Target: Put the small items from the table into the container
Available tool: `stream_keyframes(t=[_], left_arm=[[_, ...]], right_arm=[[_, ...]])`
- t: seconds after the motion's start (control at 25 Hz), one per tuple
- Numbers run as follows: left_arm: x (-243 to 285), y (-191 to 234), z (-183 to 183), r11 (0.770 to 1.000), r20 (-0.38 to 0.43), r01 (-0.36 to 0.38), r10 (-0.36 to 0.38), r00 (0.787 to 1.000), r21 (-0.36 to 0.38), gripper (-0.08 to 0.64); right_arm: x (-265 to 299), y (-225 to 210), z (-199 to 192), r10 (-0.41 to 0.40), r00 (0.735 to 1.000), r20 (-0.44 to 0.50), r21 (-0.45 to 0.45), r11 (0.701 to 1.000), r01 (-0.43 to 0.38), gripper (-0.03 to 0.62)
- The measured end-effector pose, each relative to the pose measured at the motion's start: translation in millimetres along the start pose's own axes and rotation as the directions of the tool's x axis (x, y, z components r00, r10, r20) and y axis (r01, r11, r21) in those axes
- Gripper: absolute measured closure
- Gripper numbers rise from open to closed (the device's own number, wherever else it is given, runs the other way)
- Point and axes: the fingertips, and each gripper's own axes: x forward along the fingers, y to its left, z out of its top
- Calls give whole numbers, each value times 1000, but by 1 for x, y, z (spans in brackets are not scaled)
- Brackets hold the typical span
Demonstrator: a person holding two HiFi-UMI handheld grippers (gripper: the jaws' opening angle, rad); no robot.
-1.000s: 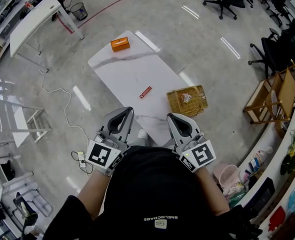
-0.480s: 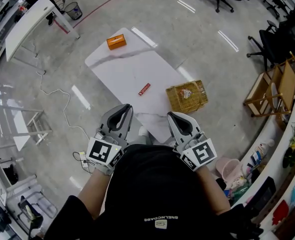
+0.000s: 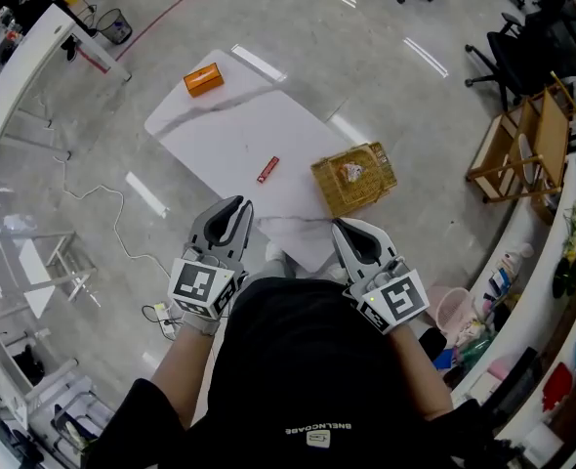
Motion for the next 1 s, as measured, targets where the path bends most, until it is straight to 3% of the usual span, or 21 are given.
stream_keyframes(t=[0.48, 0.72, 1.0], left_arm=[[64, 28, -59, 995, -180, 98, -98, 979, -10, 465], [98, 45, -103, 991, -297, 133, -127, 947, 0, 437], [134, 67, -161, 987, -427, 162, -146, 893, 3, 405]], right_arm=[[-11, -21, -11, -167, 984, -62, 45, 985, 169, 592], [-11, -32, -20, -239, 967, -91, 76, 966, 246, 592], [-6, -42, -27, -296, 947, -123, 101, 946, 309, 592]])
